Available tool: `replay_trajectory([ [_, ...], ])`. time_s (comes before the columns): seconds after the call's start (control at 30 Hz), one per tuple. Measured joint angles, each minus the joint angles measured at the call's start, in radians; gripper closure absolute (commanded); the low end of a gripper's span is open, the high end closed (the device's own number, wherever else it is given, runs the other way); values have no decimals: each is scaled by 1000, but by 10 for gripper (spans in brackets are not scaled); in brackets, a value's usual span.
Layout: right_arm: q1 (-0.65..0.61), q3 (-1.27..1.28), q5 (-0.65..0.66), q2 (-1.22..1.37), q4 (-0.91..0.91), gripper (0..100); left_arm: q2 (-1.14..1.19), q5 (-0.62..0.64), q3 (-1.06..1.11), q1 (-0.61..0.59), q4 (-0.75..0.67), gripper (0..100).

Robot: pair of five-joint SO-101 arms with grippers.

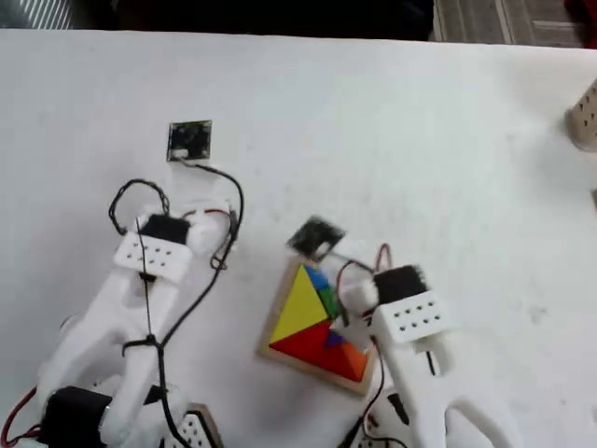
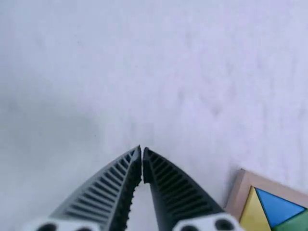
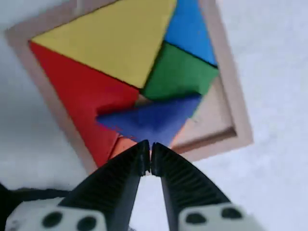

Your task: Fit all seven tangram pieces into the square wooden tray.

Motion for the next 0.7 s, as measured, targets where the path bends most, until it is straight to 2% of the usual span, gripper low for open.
replay_trajectory([
  [0.13, -95, 28, 46, 0, 2, 981, 0, 0, 15, -5, -63, 976],
  [0.47, -107, 124, 183, 0, -25, 981, 0, 0, 26, -5, -78, 976],
  [0.7, 40, 186, 187, -2, -170, 981, 0, 0, 26, -5, -78, 976],
])
